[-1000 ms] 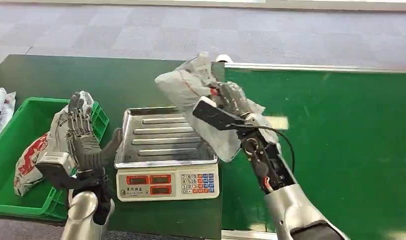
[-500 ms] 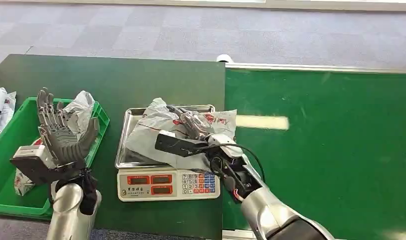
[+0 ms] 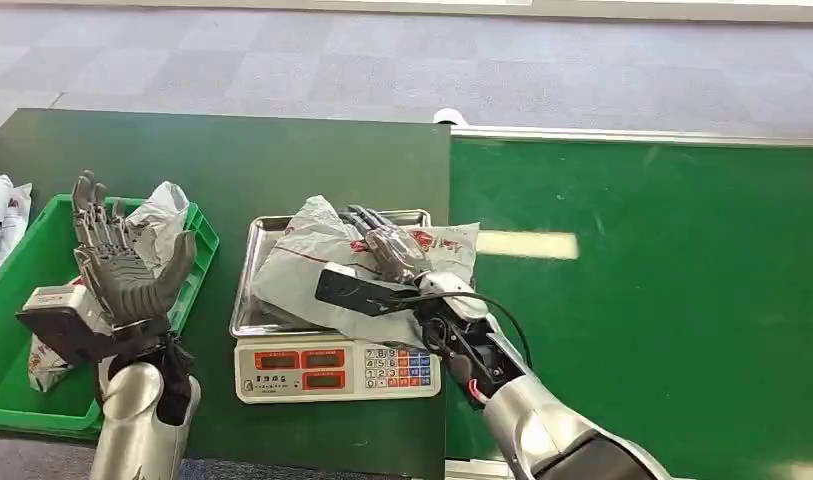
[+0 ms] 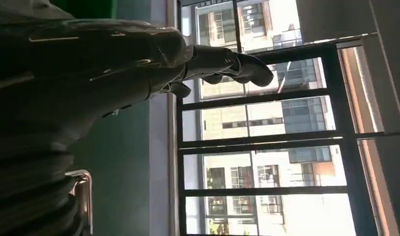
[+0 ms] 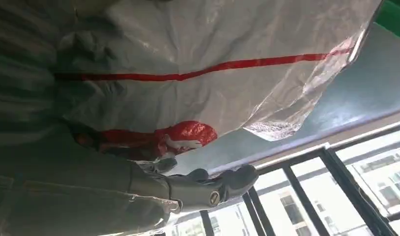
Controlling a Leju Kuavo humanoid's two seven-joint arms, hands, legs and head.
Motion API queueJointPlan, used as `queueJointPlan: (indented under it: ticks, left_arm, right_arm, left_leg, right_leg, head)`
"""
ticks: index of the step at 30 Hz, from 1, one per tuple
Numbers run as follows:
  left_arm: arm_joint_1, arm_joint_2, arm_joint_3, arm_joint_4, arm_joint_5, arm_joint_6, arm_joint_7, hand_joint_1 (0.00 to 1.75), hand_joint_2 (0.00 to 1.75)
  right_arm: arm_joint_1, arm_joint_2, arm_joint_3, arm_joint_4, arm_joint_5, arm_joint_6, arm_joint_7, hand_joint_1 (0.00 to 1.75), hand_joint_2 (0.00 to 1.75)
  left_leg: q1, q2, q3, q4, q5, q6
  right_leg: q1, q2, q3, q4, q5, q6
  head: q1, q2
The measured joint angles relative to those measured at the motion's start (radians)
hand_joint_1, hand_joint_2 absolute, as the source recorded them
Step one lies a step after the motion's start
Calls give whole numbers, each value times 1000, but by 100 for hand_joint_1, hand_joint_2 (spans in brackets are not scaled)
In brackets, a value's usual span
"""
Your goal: Moved the parcel from conveyor to table for the left to box.
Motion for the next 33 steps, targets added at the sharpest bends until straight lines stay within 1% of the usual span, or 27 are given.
queueJointPlan:
  ticks: [4,7,9,12,17,22,27,30,33]
  left_arm:
    - [4,0,1,0,-24,-14,-6,0,175]
    - [7,0,-5,0,-52,-29,-7,0,175]
    - [7,1,-11,0,-67,-38,-7,0,175]
    - [7,3,-27,0,-91,-45,-7,0,175]
    - [-2,5,-65,0,-145,-82,-5,0,175]
    - [-30,10,-121,0,-195,-115,-10,0,175]
    - [-54,14,-151,0,-234,-137,-11,0,175]
    - [-70,24,-166,9,-298,-179,16,0,175]
    - [-103,37,-186,53,-351,-207,37,0,175]
  right_arm:
    - [21,0,-40,-44,-89,-70,-111,0,175]
    - [78,-2,-88,-177,-217,-88,-173,0,175]
    - [123,-6,-116,-287,-276,-92,-177,0,175]
    - [185,-13,-136,-415,-318,-113,-184,0,175]
    - [276,-26,-140,-573,-358,-141,-194,0,175]
    - [338,-33,-144,-692,-383,-147,-202,0,175]
    - [368,-34,-148,-776,-393,-151,-221,0,175]
    - [393,-35,-150,-832,-443,-183,-251,0,175]
    - [421,-41,-156,-901,-469,-203,-259,0,175]
  left_leg:
    - [0,0,0,0,0,0]
    - [0,0,0,0,0,0]
    - [0,0,0,0,0,0]
    - [0,0,0,0,0,0]
    - [0,0,0,0,0,0]
    - [0,0,0,0,0,0]
    - [0,0,0,0,0,0]
    - [0,0,0,0,0,0]
    - [0,0,0,0,0,0]
  right_leg:
    - [0,0,0,0,0,0]
    - [0,0,0,0,0,0]
    - [0,0,0,0,0,0]
    - [0,0,-1,0,0,0]
    - [0,0,-1,0,0,0]
    - [0,0,-1,0,0,0]
    - [0,0,-1,0,0,0]
    - [0,0,-1,0,0,0]
    - [0,0,-1,0,0,0]
  head:
    - [0,0]
    - [0,0]
    - [0,0]
    - [0,0]
    - [0,0]
    - [0,0]
    - [0,0]
    - [0,0]
    - [0,0]
